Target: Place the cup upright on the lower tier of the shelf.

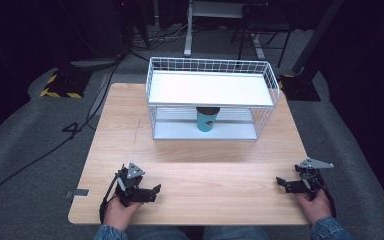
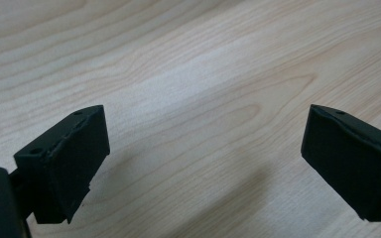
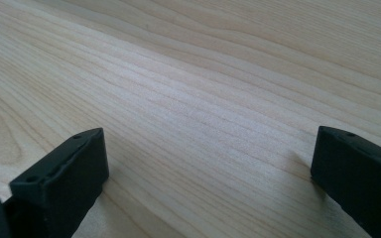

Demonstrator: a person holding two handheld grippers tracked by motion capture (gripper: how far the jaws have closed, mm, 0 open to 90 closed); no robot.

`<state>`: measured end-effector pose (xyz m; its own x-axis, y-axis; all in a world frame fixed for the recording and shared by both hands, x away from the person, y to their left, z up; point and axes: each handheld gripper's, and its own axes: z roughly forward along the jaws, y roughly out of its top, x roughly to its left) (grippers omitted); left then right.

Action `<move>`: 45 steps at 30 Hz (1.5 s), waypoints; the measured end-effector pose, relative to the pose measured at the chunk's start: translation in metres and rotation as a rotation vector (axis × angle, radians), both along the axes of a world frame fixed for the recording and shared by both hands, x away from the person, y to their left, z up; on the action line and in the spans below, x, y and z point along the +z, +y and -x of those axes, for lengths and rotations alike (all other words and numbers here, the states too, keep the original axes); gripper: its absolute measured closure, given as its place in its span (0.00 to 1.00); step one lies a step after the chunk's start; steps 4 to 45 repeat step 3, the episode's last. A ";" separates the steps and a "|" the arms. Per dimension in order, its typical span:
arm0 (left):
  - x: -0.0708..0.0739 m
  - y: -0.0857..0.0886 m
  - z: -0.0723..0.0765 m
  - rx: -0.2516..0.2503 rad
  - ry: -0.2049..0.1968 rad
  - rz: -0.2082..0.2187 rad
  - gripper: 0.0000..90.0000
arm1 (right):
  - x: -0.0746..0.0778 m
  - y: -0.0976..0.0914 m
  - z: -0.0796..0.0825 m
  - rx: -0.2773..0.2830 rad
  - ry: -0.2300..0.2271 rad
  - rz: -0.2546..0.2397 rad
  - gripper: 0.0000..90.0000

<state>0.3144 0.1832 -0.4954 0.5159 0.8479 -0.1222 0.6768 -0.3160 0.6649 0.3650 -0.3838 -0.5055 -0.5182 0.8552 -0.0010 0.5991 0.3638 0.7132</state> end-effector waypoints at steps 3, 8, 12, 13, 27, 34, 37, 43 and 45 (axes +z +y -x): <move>-0.006 -0.002 -0.001 0.004 -0.006 -0.032 0.05 | 0.000 0.000 0.000 0.001 0.002 0.000 0.02; -0.006 -0.002 -0.001 0.004 -0.006 -0.032 0.05 | 0.000 0.000 0.000 0.001 0.002 0.000 0.02; -0.006 -0.002 -0.001 0.004 -0.006 -0.032 0.05 | 0.000 0.000 0.000 0.001 0.002 0.000 0.02; -0.006 -0.002 -0.001 0.004 -0.006 -0.032 0.05 | 0.000 0.000 0.000 0.001 0.002 0.000 0.02; -0.006 -0.002 -0.001 0.004 -0.006 -0.032 0.05 | 0.000 0.000 0.000 0.001 0.002 0.000 0.02; -0.006 -0.002 -0.001 0.004 -0.006 -0.032 0.05 | 0.000 0.000 0.000 0.001 0.002 0.000 0.02; -0.006 -0.002 -0.001 0.004 -0.006 -0.032 0.05 | 0.000 0.000 0.000 0.001 0.002 0.000 0.02; -0.006 -0.002 -0.001 0.004 -0.006 -0.032 0.05 | 0.000 0.000 0.000 0.001 0.002 0.000 0.02; -0.006 -0.002 -0.001 0.004 -0.006 -0.032 0.05 | 0.000 0.000 0.000 0.001 0.002 0.000 0.02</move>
